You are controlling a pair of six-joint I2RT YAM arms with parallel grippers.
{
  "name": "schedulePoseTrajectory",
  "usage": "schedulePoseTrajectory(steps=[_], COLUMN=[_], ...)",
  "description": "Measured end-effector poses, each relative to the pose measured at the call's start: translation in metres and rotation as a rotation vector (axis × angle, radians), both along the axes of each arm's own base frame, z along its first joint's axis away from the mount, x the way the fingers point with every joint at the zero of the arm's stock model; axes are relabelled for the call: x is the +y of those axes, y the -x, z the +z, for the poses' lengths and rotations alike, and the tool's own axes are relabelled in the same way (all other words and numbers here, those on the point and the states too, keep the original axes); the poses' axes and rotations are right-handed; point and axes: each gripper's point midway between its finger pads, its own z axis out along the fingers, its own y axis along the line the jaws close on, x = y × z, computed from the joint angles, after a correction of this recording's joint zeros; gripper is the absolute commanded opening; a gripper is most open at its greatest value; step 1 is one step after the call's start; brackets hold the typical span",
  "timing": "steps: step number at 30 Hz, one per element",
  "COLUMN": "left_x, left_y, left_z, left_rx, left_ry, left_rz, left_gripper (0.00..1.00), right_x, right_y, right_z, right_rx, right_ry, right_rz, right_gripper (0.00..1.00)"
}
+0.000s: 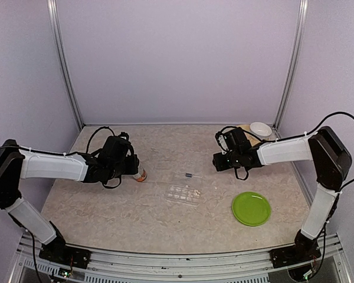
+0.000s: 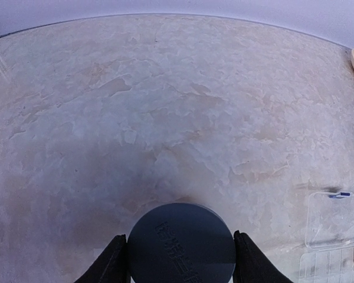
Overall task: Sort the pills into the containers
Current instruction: Place the pill bottle at the center of the board.
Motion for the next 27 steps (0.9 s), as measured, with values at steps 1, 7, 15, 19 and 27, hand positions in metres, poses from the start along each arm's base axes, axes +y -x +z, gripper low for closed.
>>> schedulePoseTrajectory(steps=[1,7,15,19,27], left_x=[0.000,0.000,-0.004,-0.007,-0.013], left_y=[-0.001,-0.002,0.001,0.003,0.004], left_z=[0.000,0.000,0.000,0.001,0.023], left_rx=[-0.001,-0.004,0.001,0.001,-0.034], left_ry=[-0.003,-0.009,-0.011,-0.008,0.030], left_rz=[0.003,0.008,-0.005,-0.016,-0.032], left_gripper=[0.33,0.53,0.73,0.80,0.98], right_x=[0.001,0.007,0.004,0.001,-0.007], right_y=[-0.002,-0.005,-0.005,-0.008,-0.013], right_z=[-0.004,-0.022,-0.038,-0.044,-0.046], right_rx=[0.011,0.069,0.115,0.131,0.143], right_ry=[0.004,0.015,0.023,0.026,0.016], right_rz=[0.002,0.018,0.019,0.013,-0.005], right_gripper=[0.50,0.49,0.51,0.52,0.52])
